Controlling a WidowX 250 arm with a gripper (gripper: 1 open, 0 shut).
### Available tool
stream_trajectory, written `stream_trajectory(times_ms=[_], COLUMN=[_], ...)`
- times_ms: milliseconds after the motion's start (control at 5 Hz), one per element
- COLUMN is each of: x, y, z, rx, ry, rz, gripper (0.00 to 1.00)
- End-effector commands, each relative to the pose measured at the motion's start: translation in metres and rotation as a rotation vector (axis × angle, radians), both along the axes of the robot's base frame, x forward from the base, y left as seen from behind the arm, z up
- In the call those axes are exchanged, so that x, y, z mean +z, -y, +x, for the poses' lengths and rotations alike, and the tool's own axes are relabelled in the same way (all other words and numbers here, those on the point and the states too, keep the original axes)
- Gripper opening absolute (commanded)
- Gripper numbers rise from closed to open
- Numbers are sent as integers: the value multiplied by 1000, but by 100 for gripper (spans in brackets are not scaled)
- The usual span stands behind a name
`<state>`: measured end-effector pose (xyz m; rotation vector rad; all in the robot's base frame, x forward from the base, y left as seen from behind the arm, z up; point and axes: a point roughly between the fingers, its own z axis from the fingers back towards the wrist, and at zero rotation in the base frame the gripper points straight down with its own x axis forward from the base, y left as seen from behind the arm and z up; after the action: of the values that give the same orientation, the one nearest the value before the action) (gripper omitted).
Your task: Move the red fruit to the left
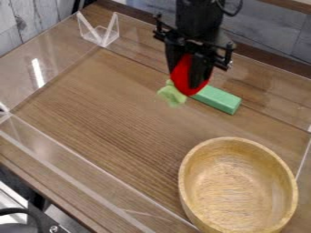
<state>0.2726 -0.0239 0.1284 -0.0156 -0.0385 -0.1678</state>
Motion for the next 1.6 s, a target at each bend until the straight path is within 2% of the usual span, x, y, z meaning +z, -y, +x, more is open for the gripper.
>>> stream_trajectory(times_ms=[0, 400, 800, 1200, 1400], x=[21, 14, 24, 19, 21], y=[-9, -16, -24, -35, -54], z=[17, 8, 3, 3, 5], rx=[36, 120, 221, 95, 123], ry=[59, 54, 54, 52, 57], rz=[-2, -3, -2, -4, 5], gripper=[0, 0, 0, 0, 0])
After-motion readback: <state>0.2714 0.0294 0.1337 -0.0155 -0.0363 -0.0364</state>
